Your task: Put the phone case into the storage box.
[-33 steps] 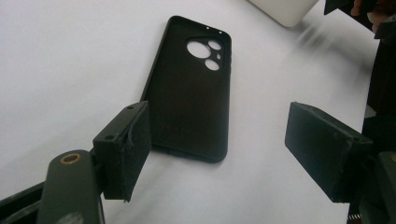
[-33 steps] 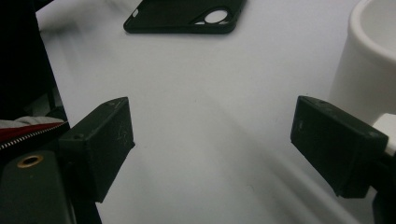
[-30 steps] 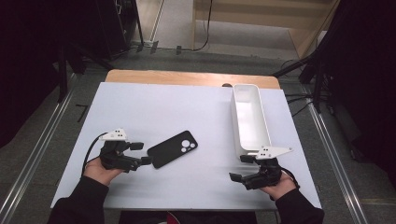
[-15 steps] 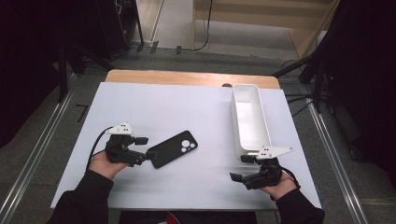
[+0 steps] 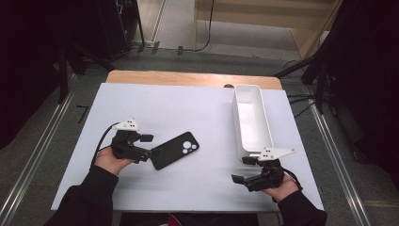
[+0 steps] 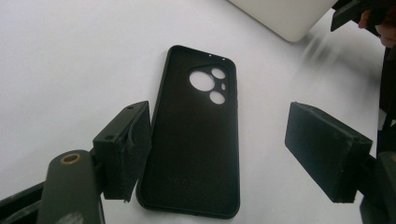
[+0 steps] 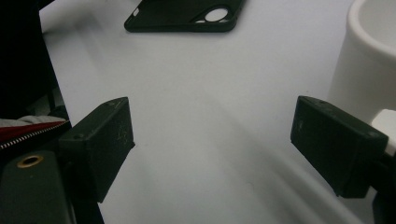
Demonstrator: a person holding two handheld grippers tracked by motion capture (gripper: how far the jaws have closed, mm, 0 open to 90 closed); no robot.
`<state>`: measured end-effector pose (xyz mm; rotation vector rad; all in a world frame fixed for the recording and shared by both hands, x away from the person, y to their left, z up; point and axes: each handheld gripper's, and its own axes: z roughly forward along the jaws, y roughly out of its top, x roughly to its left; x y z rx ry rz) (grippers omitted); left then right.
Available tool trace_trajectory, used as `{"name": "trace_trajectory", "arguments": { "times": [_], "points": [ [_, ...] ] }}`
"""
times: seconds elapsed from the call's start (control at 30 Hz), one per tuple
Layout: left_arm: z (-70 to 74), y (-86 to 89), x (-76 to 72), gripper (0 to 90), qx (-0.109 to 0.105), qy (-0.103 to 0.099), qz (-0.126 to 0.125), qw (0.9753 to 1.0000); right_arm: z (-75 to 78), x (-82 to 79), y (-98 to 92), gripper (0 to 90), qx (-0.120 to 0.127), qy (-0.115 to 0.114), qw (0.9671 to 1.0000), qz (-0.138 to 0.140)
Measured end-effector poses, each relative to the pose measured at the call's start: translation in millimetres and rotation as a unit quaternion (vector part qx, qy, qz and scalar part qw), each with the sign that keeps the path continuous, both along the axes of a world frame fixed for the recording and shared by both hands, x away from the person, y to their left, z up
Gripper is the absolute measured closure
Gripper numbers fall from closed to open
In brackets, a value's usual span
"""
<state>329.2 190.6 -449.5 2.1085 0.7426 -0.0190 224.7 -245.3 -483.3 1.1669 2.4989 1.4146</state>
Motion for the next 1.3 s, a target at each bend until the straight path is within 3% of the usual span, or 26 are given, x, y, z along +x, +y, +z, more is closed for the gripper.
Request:
{"name": "trace_trajectory", "arguments": {
  "times": [0.73,0.97,1.03,1.07,1.13,1.3],
  "points": [
    [-0.4,-33.7,25.0,22.5,0.017,-0.005,-0.009,0.9998,-0.4,0.0,0.3,11.6,-0.002,-0.001,1.0,0.003],
    [-1.4,-38.8,25.2,22.4,0.017,-0.002,-0.016,0.9997,-0.4,0.0,-0.6,11.6,-0.002,-0.003,1.0,0.003],
    [-1.0,-38.5,25.3,22.1,0.007,0.0,-0.02,0.9998,-0.4,-0.1,-0.6,11.6,-0.002,-0.003,1.0,0.003],
    [-0.7,-38.7,25.3,18.2,0.002,0.001,-0.022,0.9997,-0.4,-0.1,-0.6,11.6,-0.002,-0.004,1.0,0.003],
    [-1.2,-39.8,25.2,0.0,-0.002,-0.006,-0.024,0.9997,-0.4,0.0,-0.8,11.6,-0.002,-0.004,1.0,0.003],
    [-1.4,-40.2,24.0,0.0,0.0,-0.019,-0.016,0.9997,-0.2,-0.2,-0.8,11.6,-0.002,-0.002,1.0,0.003]
  ]
}}
